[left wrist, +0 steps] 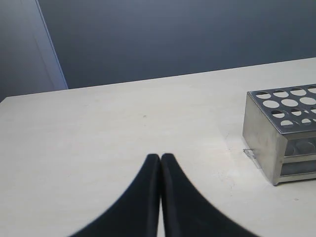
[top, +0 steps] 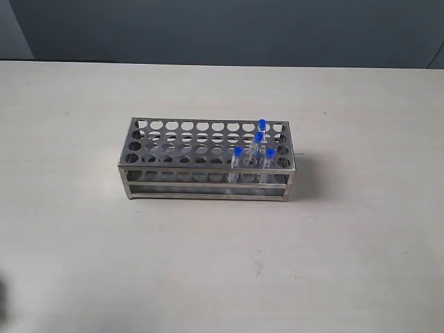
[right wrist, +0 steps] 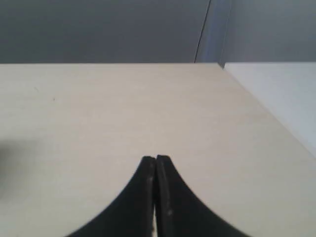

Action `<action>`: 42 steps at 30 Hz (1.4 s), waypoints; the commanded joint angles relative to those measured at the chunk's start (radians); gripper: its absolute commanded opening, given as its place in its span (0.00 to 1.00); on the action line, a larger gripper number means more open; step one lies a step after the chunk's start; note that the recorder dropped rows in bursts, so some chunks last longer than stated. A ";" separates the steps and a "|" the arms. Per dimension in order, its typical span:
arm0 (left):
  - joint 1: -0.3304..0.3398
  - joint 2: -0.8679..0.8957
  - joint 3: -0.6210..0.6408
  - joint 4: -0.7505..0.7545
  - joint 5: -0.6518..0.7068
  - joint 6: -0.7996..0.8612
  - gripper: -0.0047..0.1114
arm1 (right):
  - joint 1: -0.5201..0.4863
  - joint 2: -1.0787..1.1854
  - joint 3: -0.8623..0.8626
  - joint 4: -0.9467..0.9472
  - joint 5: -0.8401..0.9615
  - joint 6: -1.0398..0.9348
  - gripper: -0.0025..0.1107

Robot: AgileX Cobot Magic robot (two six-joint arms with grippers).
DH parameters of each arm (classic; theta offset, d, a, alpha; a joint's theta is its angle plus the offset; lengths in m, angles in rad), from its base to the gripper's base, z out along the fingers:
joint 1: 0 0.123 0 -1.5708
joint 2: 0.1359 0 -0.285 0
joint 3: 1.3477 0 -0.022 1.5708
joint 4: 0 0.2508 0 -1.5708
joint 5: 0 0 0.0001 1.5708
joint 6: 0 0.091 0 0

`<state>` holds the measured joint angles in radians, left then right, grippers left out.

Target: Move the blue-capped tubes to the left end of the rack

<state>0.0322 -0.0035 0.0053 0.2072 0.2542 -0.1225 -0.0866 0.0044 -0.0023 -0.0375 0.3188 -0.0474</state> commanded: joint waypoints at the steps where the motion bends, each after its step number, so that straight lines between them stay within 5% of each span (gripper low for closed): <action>1: -0.004 0.003 -0.005 -0.005 -0.008 -0.001 0.05 | -0.003 -0.004 0.002 -0.007 -0.186 -0.005 0.02; 10: -0.004 0.003 -0.005 -0.005 -0.008 -0.001 0.05 | -0.003 -0.004 0.002 0.531 -0.728 0.138 0.02; 14: -0.004 0.003 -0.005 -0.005 -0.008 -0.001 0.05 | -0.003 -0.004 0.002 0.681 -0.721 0.265 0.02; 18: -0.004 0.003 -0.005 -0.005 -0.008 -0.001 0.05 | -0.003 -0.004 0.002 0.702 -0.695 0.295 0.02; 21: -0.004 0.003 -0.005 -0.005 -0.008 -0.001 0.05 | -0.003 -0.004 0.002 0.691 -0.693 0.553 0.02; 25: -0.004 0.003 -0.005 -0.005 -0.008 -0.001 0.05 | -0.003 -0.004 -0.048 0.455 -0.822 0.591 0.02; 32: -0.004 0.003 -0.005 -0.005 -0.008 -0.001 0.05 | -0.003 0.455 -0.665 0.117 -0.681 0.122 0.02; 36: -0.004 0.003 -0.005 -0.005 -0.008 -0.001 0.05 | -0.001 0.800 -1.068 -0.141 -0.399 0.103 0.02; 39: -0.004 0.003 -0.005 -0.005 -0.008 -0.001 0.05 | 0.021 1.033 -1.306 -0.140 -0.129 0.101 0.02; 42: -0.004 0.003 -0.005 -0.005 -0.008 -0.001 0.05 | 0.060 1.180 -1.361 -0.140 -0.097 0.081 0.02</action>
<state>0.0322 -0.0035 0.0053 0.2072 0.2542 -0.1225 -0.0584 1.0663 -1.3299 -0.1615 0.1281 0.0593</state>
